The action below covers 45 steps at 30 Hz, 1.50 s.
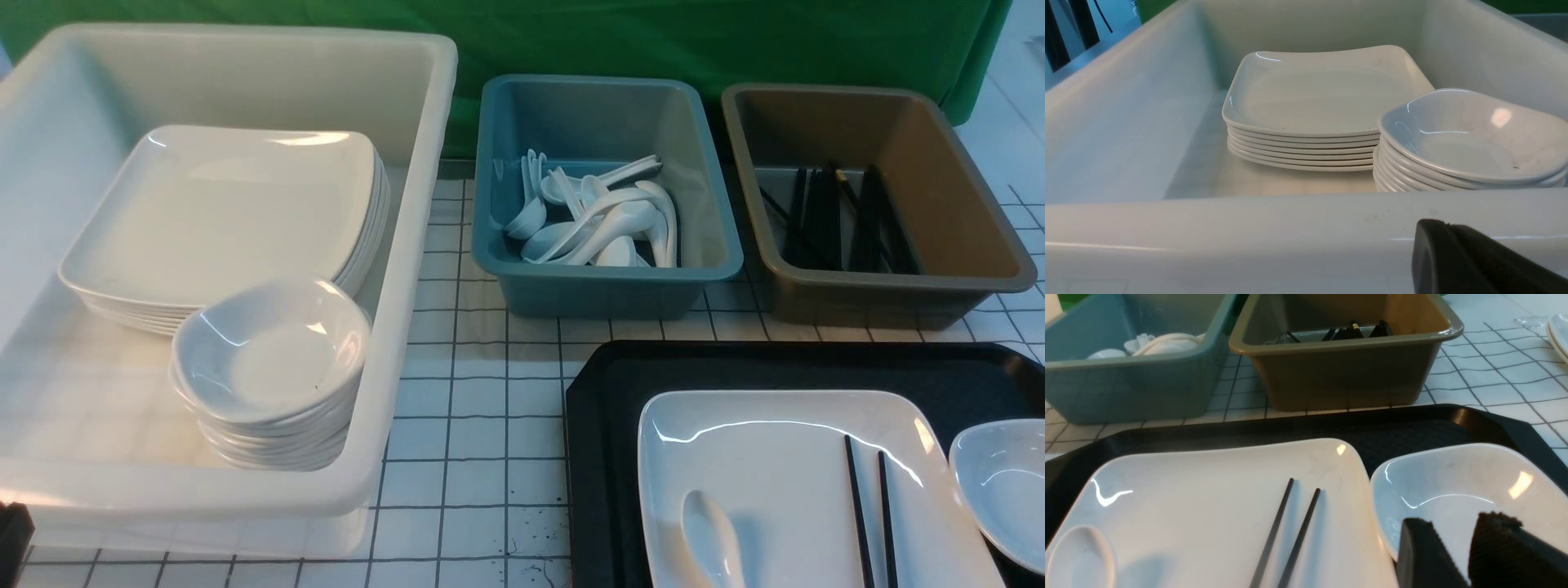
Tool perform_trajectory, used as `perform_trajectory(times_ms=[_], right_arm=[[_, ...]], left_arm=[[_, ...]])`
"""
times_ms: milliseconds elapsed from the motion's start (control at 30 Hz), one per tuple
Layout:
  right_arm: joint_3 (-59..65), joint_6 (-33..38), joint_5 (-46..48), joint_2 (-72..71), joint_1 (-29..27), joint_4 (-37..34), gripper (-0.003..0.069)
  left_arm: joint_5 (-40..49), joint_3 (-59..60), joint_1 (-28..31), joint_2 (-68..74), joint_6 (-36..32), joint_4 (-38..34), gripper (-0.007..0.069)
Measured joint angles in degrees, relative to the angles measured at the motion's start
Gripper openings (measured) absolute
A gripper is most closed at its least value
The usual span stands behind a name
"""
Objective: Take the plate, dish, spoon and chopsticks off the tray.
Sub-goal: Use the right arm to grab a pair of chopsticks from the plate
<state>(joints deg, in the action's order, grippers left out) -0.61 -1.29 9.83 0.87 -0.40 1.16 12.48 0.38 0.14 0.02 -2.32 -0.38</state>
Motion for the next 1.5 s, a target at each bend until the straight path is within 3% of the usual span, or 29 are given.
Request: perform_trajectory(times_ms=[1300, 1400, 1467, 1500], right_arm=[[0.18, -0.23, -2.07, 0.0, 0.0, -0.08, 0.0241], [0.42, -8.45, -4.81, 0.0, 0.0, -5.93, 0.0241], [0.42, -16.95, -6.09, 0.0, 0.0, -10.65, 0.0241], [0.42, -24.76, -6.67, 0.0, 0.0, -14.65, 0.0241]], left_arm=[[0.0, 0.0, 0.0, 0.0, 0.0, 0.0, 0.0021], [0.0, 0.0, 0.0, 0.0, 0.0, 0.0, 0.0021], [0.0, 0.0, 0.0, 0.0, 0.0, 0.0, 0.0021], [0.0, 0.0, 0.0, 0.0, 0.0, 0.0, 0.0021]])
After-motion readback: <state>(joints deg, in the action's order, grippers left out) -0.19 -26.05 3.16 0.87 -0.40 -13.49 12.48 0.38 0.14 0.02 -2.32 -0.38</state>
